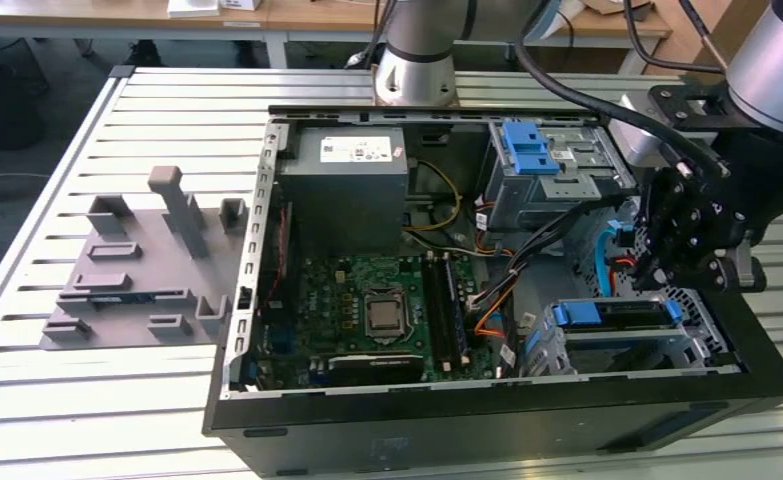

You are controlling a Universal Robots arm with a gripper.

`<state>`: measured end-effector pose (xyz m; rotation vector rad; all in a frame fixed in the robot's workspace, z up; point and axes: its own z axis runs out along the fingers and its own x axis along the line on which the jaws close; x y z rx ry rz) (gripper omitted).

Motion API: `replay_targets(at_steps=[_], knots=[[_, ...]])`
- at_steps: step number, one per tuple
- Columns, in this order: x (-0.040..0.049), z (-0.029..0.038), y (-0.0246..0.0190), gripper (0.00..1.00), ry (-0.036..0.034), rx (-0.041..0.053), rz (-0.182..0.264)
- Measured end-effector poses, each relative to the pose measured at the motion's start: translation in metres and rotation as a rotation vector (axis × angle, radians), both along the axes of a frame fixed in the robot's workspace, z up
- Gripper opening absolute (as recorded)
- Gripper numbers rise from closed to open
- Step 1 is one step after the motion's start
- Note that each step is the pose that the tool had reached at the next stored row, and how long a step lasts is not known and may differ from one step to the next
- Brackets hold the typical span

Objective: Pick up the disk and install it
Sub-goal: 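Insert the first disk wire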

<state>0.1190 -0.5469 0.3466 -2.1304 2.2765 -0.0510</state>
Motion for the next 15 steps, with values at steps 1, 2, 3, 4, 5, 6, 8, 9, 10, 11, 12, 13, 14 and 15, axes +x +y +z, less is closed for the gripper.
replay_targets(at_steps=[1, 2, 3, 4, 5, 6, 8, 9, 10, 11, 12, 13, 14, 15], knots=[[0.0000, 0.0000, -0.0003, 0.16, 0.0000, 0.0001, 0.000], [0.0000, 0.0000, -0.0003, 0.16, 0.0000, 0.0001, 0.000], [0.0000, 0.0000, -0.0003, 0.16, 0.0000, 0.0001, 0.000], [0.0000, 0.0000, -0.0003, 0.16, 0.0000, 0.0001, 0.000], [0.0000, 0.0000, -0.0003, 0.16, 0.0000, -0.0001, 0.000], [0.0000, 0.0000, -0.0004, 0.16, 0.0000, 0.0000, 0.000], [0.0000, -0.0005, -0.0005, 0.16, 0.0000, 0.0001, -0.002], [-0.0001, -0.0009, -0.0009, 0.16, 0.0000, 0.0001, -0.006], [-0.0001, -0.0012, -0.0015, 0.16, 0.0000, 0.0000, -0.011], [-0.0001, -0.0015, -0.0023, 0.16, 0.0000, 0.0000, -0.016], [-0.0001, -0.0018, -0.0031, 0.16, 0.0000, 0.0001, -0.020], [-0.0001, -0.0021, -0.0040, 0.16, 0.0000, 0.0002, -0.025], [-0.0001, -0.0023, -0.0052, 0.16, 0.0000, 0.0002, -0.027], [-0.0001, -0.0027, -0.0067, 0.16, 0.0000, 0.0002, -0.028]])
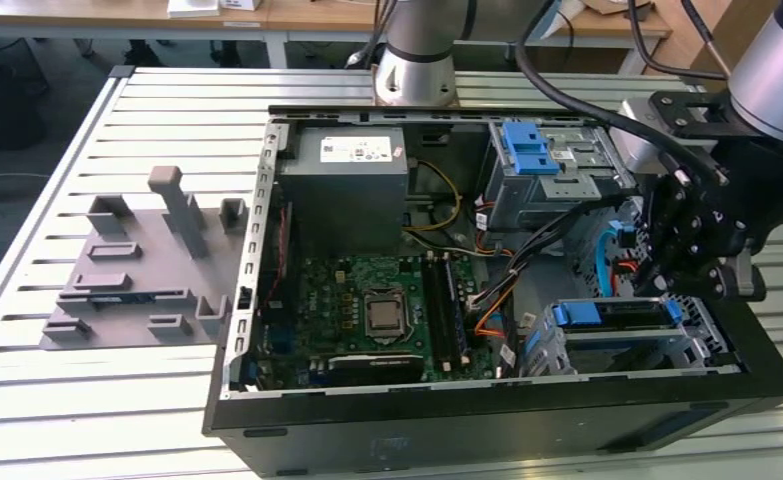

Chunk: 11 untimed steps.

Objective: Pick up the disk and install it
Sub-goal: 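Insert the first disk wire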

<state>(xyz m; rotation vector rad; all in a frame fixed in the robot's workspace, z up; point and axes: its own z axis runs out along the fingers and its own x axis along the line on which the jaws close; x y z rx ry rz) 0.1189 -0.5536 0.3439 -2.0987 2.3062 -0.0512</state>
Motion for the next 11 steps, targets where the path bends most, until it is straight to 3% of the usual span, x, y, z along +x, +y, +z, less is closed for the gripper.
replay_targets(at_steps=[3, 11], knots=[[-0.0002, -0.0013, -0.0044, 0.16, 0.0000, -0.0001, 0.000], [-0.0008, -0.0046, -0.0047, 0.16, 0.0000, -0.0002, 0.000]])
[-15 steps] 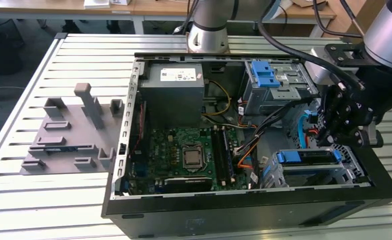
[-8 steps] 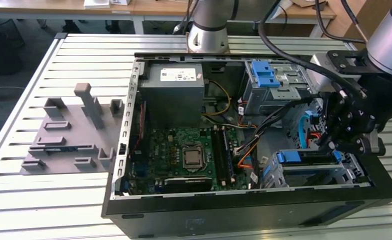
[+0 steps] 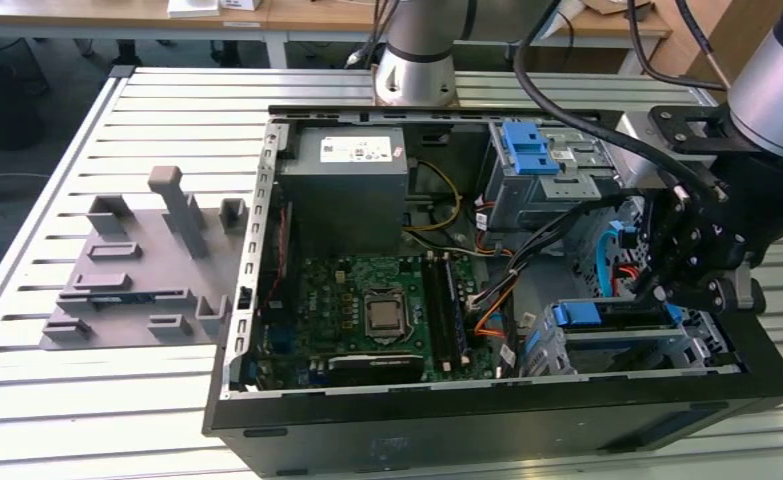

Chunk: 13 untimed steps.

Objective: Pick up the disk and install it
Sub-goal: 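Insert the first disk wire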

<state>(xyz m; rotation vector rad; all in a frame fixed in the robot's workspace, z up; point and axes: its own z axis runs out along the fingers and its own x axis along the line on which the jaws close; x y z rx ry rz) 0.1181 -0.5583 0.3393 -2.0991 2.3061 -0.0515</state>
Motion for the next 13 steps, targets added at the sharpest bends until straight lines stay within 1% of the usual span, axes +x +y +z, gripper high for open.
replay_targets(at_steps=[13], knots=[[-0.0013, -0.0023, 0.0003, 0.16, 0.0001, 0.0014, -0.004]])
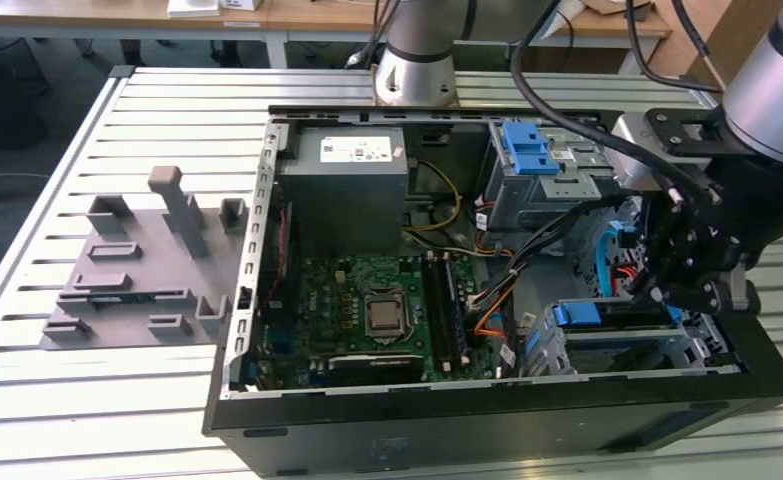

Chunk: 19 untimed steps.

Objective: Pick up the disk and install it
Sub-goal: 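Insert the first disk wire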

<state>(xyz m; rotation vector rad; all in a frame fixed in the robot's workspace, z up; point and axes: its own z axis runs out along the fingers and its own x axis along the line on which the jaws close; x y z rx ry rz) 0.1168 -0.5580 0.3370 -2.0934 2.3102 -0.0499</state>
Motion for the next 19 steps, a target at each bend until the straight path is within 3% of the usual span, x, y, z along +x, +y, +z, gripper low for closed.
replay_targets(at_steps=[19], knots=[[0.0000, -0.0039, 0.0001, 0.16, 0.0003, 0.0023, 0.000]])
